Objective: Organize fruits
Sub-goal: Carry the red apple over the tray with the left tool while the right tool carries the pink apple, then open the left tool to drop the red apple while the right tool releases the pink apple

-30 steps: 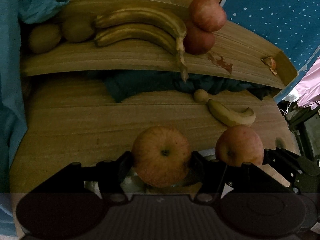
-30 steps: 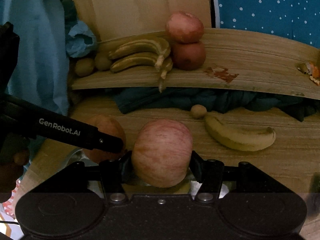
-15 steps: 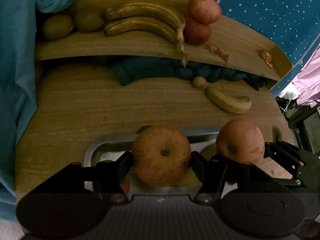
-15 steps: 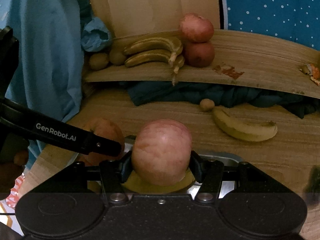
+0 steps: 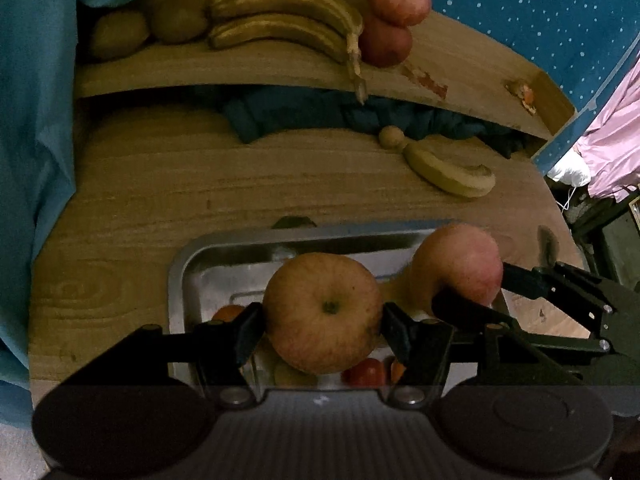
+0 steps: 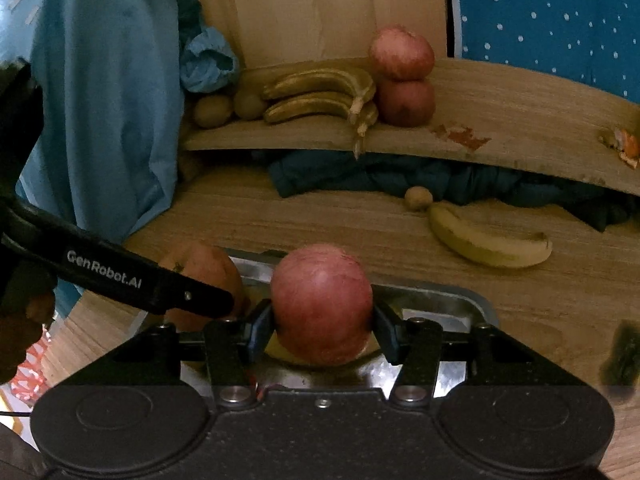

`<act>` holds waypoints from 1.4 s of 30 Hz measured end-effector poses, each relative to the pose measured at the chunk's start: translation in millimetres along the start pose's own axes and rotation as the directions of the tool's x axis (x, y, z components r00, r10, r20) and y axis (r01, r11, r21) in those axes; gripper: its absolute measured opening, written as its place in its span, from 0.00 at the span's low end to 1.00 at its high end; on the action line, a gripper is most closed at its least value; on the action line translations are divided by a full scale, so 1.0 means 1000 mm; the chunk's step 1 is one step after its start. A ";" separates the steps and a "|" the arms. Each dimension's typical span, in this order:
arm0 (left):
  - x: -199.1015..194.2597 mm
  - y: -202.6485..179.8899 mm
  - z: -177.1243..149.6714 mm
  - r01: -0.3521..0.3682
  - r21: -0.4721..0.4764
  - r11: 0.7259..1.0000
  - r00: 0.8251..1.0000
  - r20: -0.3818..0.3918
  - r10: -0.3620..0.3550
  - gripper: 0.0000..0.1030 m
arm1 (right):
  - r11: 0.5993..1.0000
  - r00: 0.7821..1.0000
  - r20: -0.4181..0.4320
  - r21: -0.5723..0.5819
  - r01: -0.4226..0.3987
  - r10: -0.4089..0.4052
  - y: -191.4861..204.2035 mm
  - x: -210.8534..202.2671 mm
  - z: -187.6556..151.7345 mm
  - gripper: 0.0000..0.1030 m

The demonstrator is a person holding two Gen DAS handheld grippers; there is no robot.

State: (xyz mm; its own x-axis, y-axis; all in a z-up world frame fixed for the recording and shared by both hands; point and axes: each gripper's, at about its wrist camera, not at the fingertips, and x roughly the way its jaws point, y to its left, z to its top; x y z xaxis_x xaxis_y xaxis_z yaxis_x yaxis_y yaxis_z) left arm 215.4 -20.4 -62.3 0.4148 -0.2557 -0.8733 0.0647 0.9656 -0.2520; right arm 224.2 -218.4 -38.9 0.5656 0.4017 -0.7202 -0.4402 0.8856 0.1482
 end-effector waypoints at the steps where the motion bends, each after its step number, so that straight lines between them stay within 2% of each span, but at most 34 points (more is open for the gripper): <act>1: 0.000 0.000 -0.001 0.000 0.002 1.000 1.000 -0.003 0.000 0.66 | 1.000 1.000 -0.001 0.000 0.000 0.000 0.000 -0.001 -0.001 0.53; 26: -0.010 -0.002 -0.027 -0.009 0.016 1.000 0.999 -0.041 0.010 0.66 | 1.000 0.986 -0.163 0.024 -0.014 0.018 -0.005 0.003 -0.031 0.55; 33: -0.012 -0.003 -0.032 -0.006 0.022 1.000 0.999 -0.051 0.007 0.66 | 1.000 0.986 -0.168 0.022 -0.008 0.012 -0.006 0.003 -0.032 0.55; 42: -0.010 -0.002 -0.033 -0.004 0.036 0.999 0.998 -0.069 0.006 0.67 | 1.000 0.986 -0.169 0.022 -0.002 0.006 -0.004 0.002 -0.031 0.62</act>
State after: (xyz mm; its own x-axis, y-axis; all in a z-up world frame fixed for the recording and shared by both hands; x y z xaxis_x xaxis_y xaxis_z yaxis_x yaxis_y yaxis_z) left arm 181.4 -21.1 -66.7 0.3519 -0.2525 -0.9013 0.0955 0.9676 -0.2338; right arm 205.4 -228.6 -62.0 0.4369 0.3619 -0.8235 -0.4260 0.8896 0.1649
